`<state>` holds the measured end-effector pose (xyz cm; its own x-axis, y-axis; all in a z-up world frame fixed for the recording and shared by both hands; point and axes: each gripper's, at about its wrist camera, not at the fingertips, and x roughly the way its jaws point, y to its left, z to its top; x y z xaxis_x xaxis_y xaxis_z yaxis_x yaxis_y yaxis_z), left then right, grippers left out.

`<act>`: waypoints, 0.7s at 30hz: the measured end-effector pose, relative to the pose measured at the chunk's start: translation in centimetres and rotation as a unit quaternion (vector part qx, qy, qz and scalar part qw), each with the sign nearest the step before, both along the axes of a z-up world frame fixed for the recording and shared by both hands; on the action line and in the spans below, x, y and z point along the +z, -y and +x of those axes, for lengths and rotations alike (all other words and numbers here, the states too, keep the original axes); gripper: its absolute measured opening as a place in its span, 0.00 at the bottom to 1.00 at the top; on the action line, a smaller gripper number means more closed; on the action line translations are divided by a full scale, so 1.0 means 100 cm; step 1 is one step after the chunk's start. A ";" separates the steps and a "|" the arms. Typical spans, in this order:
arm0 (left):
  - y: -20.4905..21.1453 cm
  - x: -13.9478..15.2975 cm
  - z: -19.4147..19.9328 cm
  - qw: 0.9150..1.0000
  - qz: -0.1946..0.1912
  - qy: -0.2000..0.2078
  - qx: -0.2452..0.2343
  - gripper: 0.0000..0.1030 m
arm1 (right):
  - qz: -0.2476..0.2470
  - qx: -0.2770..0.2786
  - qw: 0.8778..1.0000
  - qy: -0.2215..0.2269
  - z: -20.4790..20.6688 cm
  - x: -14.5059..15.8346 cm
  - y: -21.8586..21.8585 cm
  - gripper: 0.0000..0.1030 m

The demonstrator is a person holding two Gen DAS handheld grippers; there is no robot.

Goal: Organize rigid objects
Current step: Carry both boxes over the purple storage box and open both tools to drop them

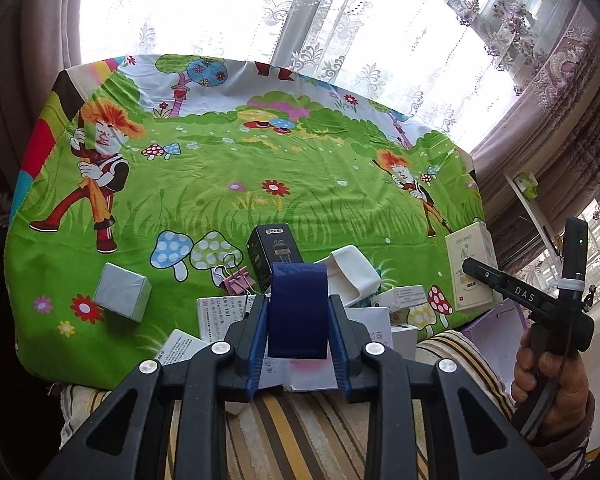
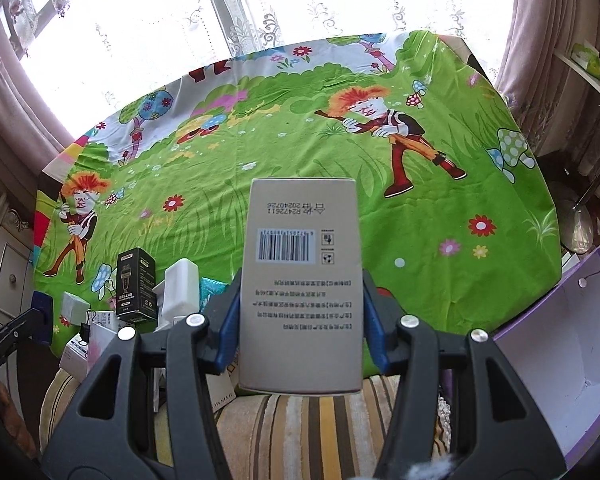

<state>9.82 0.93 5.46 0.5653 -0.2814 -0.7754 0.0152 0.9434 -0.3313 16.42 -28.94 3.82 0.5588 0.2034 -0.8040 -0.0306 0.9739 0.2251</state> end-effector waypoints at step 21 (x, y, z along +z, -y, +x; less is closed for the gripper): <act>0.157 -0.012 -0.042 0.986 -0.072 -0.046 -0.146 0.29 | 0.002 -0.070 0.997 -0.023 -0.106 -0.008 0.112 0.54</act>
